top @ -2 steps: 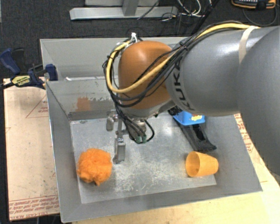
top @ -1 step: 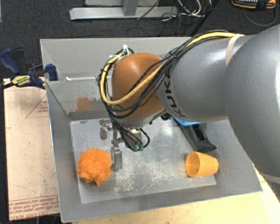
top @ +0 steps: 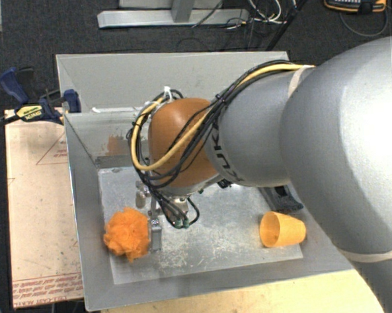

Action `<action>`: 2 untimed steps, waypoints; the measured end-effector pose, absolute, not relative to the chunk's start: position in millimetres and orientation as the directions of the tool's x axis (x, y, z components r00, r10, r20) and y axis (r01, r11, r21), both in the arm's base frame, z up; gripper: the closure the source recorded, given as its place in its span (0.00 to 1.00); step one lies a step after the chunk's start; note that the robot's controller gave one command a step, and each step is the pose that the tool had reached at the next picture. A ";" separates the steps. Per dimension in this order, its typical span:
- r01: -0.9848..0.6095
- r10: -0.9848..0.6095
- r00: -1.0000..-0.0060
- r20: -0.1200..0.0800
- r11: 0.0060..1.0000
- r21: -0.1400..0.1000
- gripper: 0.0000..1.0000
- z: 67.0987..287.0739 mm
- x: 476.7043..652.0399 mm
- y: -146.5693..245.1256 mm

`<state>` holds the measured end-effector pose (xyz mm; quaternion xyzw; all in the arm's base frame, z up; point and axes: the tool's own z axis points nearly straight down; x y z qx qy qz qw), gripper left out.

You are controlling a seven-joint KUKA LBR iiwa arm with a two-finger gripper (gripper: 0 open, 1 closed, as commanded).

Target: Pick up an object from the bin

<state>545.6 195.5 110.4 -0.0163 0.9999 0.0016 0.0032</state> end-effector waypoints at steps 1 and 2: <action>0.160 0.160 -0.987 0.004 0.987 0.003 1.00 69.4 538.0 214.5; 0.161 0.161 -0.987 0.004 0.987 0.003 1.00 69.4 538.1 214.4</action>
Offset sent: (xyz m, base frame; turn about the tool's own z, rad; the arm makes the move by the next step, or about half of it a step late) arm 0.0000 0.0000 0.0000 0.0000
